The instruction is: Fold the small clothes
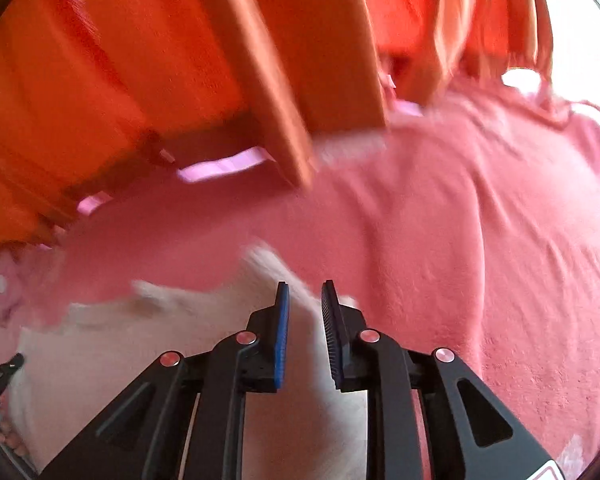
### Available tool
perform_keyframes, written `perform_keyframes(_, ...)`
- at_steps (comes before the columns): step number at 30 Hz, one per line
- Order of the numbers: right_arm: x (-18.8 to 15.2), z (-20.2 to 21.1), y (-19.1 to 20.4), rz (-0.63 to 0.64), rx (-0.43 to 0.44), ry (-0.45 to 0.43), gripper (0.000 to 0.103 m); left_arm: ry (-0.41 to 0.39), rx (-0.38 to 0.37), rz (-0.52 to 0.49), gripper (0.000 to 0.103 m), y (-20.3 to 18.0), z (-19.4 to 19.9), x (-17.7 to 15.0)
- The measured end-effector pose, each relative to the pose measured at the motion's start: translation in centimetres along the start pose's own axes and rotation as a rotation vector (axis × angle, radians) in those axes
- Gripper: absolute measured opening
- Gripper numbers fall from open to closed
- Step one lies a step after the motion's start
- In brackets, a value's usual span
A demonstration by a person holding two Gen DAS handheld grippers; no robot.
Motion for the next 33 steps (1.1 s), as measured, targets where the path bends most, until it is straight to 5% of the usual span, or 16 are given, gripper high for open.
perform_keyframes(2, -1.4, 0.7, 3.8, 0.087, 0.105, 0.040, 0.020, -0.019, -0.059, -0.043, 0.013, -1.7, 2.0, -1.0)
perform_keyframes(5, -7.1, -0.8, 9.8, 0.206, 0.247, 0.266, 0.020, 0.020, -0.111, -0.161, 0.014, -4.8, 2.9, -3.9)
perform_keyframes(8, -11.7, -2.8, 12.0, 0.309, 0.226, 0.424, 0.019, 0.054, -0.057, -0.261, 0.014, -5.7, 1.9, -6.1)
perform_keyframes(12, -11.1, -2.9, 12.1, 0.303, 0.208, 0.376, 0.018, 0.028, -0.014, -0.203, 0.015, -3.4, 1.6, -5.2)
perform_keyframes(14, -10.9, -3.0, 12.0, 0.257, 0.222, 0.372, 0.019, -0.006, 0.054, -0.118, 0.028, -0.4, 1.5, -3.6)
perform_keyframes(15, -11.0, -3.3, 12.2, 0.259, 0.220, 0.377, 0.019, -0.016, 0.098, -0.095, 0.050, 1.0, 1.1, -3.0)
perform_keyframes(16, -10.9, -3.5, 12.1, 0.265, 0.211, 0.376, 0.019, -0.015, 0.148, -0.067, 0.058, 2.7, 0.5, -2.5)
perform_keyframes(22, -10.6, -1.7, 14.9, 0.258, 0.310, 0.298, 0.021, 0.009, 0.195, 0.050, 0.058, 7.4, -0.2, -2.1)
perform_keyframes(25, -12.3, -3.6, 14.4, 0.314, 0.208, 0.372, 0.022, -0.015, 0.199, 0.027, 0.057, 7.5, 0.9, -2.0)
perform_keyframes(31, -11.7, -1.6, 15.5, 0.276, 0.301, 0.287, 0.024, -0.034, 0.106, 0.039, 0.063, 6.7, 4.3, -3.6)
perform_keyframes(33, -13.1, -2.1, 15.7, 0.281, 0.299, 0.334, 0.026, -0.005, 0.083, 0.046, 0.065, 6.6, 4.6, -5.1)
Point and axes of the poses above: each gripper's, at about its wrist camera, not at the fingertips, and z roughly against the way its jaws point, y to its left, x to its top, the point moved 9 cm from there along -z, roughly the way its jaws point, and after that the axes turned 8 degrees about x, right-handed, at the moved point
